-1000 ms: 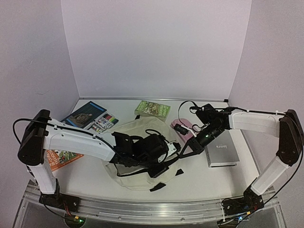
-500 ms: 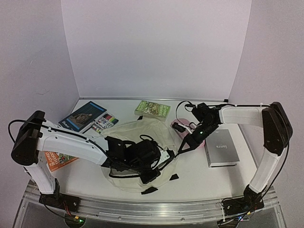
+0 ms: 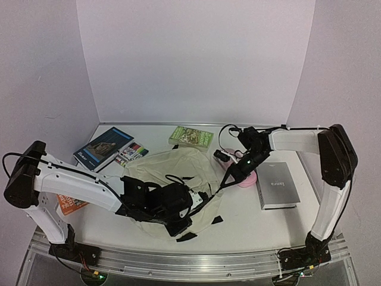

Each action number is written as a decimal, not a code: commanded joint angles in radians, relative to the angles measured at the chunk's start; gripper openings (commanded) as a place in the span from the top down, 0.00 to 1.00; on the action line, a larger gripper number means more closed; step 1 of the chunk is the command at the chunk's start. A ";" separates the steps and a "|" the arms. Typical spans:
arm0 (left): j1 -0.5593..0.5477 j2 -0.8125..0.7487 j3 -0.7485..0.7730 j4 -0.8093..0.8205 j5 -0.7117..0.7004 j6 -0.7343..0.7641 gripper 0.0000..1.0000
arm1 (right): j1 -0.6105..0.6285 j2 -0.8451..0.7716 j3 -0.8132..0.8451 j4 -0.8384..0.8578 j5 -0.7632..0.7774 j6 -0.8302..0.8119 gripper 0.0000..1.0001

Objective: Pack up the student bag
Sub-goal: Unzip the student bag at the center of the board.

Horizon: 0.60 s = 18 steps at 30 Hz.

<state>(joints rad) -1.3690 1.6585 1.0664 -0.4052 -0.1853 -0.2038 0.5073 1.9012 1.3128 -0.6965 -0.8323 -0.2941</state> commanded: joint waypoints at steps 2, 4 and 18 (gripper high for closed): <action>-0.017 -0.021 0.056 -0.028 -0.113 -0.007 0.50 | 0.059 -0.116 -0.063 0.029 -0.068 0.020 1.00; -0.022 -0.010 0.095 -0.005 -0.142 0.013 0.43 | 0.066 -0.131 -0.076 0.030 -0.079 0.025 1.00; -0.025 0.194 0.296 0.066 -0.178 0.144 0.37 | 0.073 -0.151 -0.060 0.032 -0.111 0.053 1.00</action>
<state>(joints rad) -1.3980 1.7814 1.2994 -0.3653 -0.3462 -0.0922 0.5812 1.7916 1.2312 -0.6755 -0.9122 -0.2551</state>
